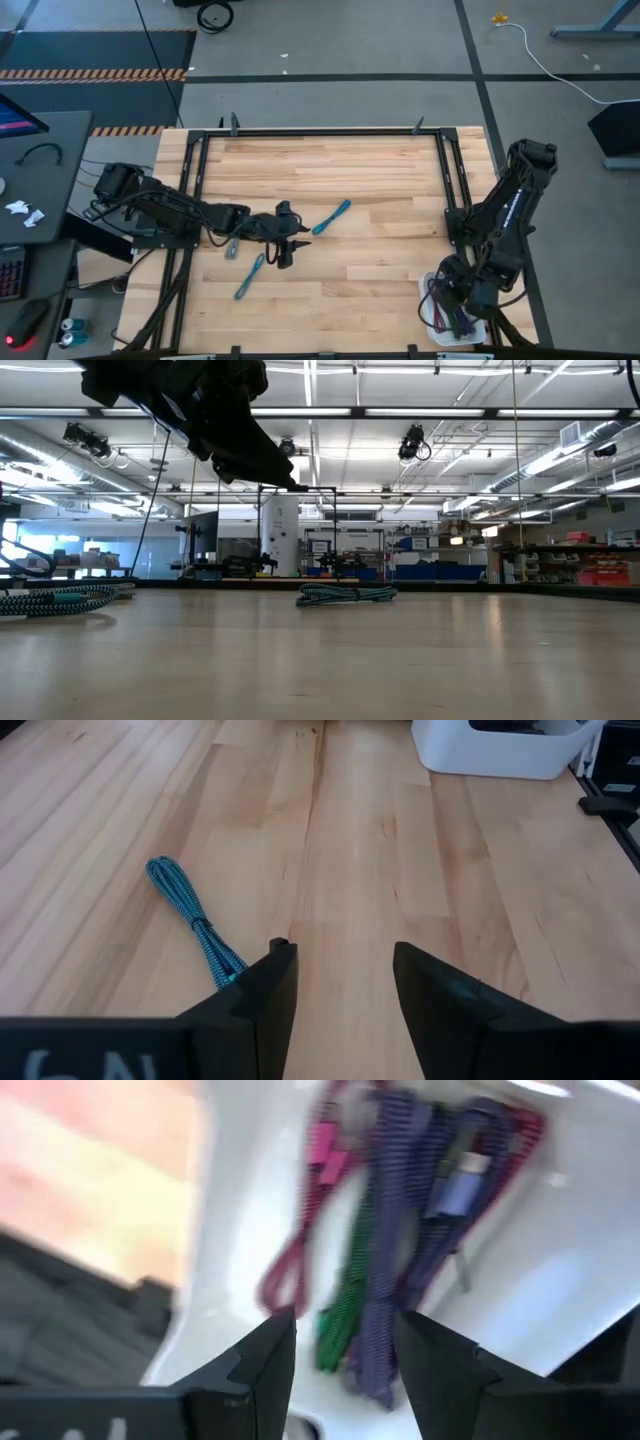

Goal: Pick and place USB-C Cables
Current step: Put the white charger cable into the white bin

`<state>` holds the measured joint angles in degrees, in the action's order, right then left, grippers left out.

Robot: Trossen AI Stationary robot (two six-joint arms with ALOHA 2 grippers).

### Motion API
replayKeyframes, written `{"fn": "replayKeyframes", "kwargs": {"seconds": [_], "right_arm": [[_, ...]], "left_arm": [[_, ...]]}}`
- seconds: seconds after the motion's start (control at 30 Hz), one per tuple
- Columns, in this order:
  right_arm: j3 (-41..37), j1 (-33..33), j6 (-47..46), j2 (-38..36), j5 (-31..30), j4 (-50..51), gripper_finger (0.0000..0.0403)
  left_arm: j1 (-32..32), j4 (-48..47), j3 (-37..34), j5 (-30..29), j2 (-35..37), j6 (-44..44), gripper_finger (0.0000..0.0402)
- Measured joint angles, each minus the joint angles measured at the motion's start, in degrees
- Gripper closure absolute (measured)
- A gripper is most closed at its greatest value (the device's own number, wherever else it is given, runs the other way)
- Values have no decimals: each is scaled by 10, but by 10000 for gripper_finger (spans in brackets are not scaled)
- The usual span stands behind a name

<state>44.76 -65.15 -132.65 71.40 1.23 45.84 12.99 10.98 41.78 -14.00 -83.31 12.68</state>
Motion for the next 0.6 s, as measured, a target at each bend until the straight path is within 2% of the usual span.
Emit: {"fn": "replayKeyframes", "kwargs": {"seconds": [0.17,0.27,0.37,0.47,0.6], "right_arm": [[65,9,99,-1,-81,-6,233],[69,18,217,-1,-184,-57,233],[61,37,406,11,-309,-98,233],[52,63,535,38,-427,-152,233],[28,111,676,86,-517,-243,233]], "left_arm": [[0,13,0,0,0,2,229],[0,21,0,0,0,2,230],[0,22,0,0,0,2,230],[0,27,0,-2,0,2,230],[0,39,0,-18,-1,1,230]]}}
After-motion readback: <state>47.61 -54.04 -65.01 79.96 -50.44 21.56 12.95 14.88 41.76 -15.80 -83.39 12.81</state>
